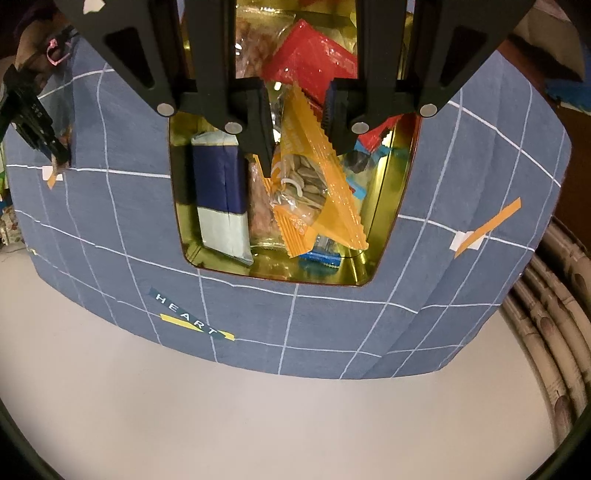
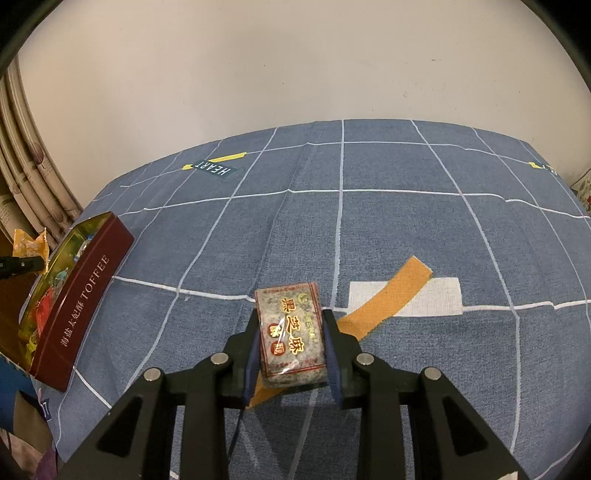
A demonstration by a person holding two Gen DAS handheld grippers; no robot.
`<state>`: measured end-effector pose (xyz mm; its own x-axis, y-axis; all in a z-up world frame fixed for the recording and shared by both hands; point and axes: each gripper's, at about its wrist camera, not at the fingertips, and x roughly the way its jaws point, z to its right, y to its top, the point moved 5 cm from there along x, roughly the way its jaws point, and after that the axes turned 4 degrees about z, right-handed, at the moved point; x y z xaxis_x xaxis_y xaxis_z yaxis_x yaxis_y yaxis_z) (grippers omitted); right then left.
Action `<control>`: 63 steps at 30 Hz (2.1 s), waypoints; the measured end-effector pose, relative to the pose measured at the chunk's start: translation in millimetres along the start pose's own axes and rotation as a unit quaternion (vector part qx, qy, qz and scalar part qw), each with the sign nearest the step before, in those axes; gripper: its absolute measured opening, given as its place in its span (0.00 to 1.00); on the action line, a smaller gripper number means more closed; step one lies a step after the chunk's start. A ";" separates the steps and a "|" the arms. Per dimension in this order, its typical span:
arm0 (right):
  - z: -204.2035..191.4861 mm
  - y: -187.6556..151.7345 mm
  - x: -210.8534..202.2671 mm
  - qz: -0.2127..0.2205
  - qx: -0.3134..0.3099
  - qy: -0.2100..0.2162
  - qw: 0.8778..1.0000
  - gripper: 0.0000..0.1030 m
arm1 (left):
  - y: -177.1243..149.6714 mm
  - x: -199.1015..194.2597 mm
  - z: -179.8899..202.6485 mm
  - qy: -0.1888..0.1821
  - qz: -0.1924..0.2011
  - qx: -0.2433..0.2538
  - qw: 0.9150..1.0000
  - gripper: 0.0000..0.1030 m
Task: Organize snacks
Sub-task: 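Lower the orange cookie bag into the tin and open the left gripper, then carry the small brown-and-red box over the tin with the right gripper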
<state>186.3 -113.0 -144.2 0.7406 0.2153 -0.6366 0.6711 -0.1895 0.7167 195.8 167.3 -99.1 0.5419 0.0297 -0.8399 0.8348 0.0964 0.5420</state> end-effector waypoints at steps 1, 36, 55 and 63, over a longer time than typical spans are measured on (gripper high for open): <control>0.0 0.0 0.0 0.000 0.000 0.000 1.000 0.29 | 1.1 0.9 0.7 0.001 0.000 0.001 1.000 0.19; 0.4 -0.1 0.7 -0.001 -0.005 -0.002 1.000 0.30 | 15.1 8.9 -12.2 0.058 0.014 0.008 0.998 0.48; -1.9 1.0 1.5 -0.004 -0.019 -0.013 1.000 0.29 | -29.4 -78.9 -36.1 0.075 0.044 -0.040 0.995 0.67; -4.1 -6.7 -7.6 -0.014 0.012 -0.001 1.000 0.29 | -77.1 -91.6 -74.2 0.085 0.032 -0.078 0.993 0.68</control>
<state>176.0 -109.5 -143.0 0.7214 0.2190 -0.6570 0.6924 -0.2072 0.6912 74.6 230.9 -66.0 0.5576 0.2077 -0.8037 0.7671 0.2412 0.5945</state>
